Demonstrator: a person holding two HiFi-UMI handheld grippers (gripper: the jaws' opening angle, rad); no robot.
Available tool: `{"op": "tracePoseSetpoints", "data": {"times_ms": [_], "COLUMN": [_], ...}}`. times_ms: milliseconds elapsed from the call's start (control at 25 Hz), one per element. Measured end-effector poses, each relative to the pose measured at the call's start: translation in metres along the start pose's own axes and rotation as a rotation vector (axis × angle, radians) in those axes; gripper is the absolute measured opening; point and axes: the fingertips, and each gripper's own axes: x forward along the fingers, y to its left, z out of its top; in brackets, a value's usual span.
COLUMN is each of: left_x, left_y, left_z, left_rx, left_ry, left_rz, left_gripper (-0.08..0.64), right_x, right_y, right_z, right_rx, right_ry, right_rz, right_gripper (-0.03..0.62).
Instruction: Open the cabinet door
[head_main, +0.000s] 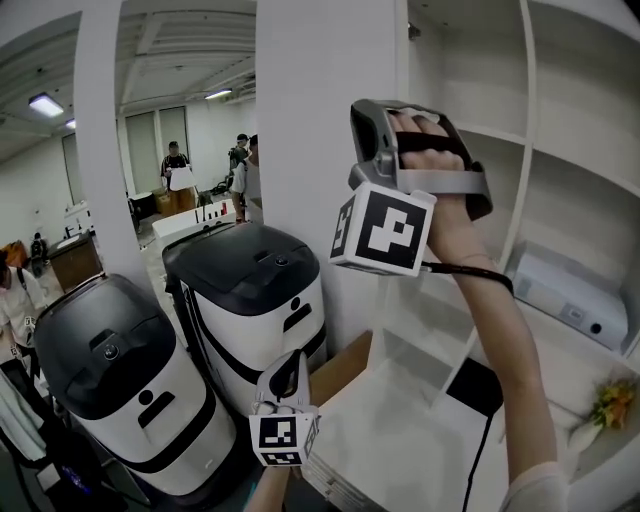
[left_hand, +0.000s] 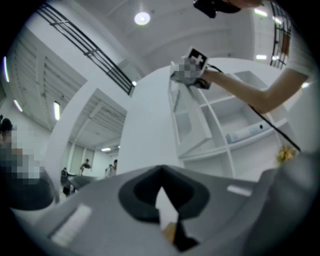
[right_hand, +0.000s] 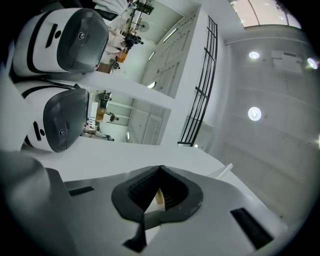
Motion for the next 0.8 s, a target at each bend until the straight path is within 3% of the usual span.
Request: {"op": "tracePoseSetpoints", "data": {"times_ms": [360, 800], "left_x": [-0.014, -0.04], "left_y": [0.028, 0.073], "left_z": [0.001, 0.011], "left_rx": [0.013, 0.041], "left_ry": [-0.007, -0.021], "left_rz": [0.062, 0.17], "left_gripper": [0.005, 0.005], "right_x": [0.018, 0.052], "right_y": [0.023, 0.046], "right_z": [0.05, 0.089], "right_rx": [-0.064, -0.171], "right_ry": [-0.062, -0.082], "right_rz": [0.044, 0.032], "right_gripper": [-0.002, -0.002]}}
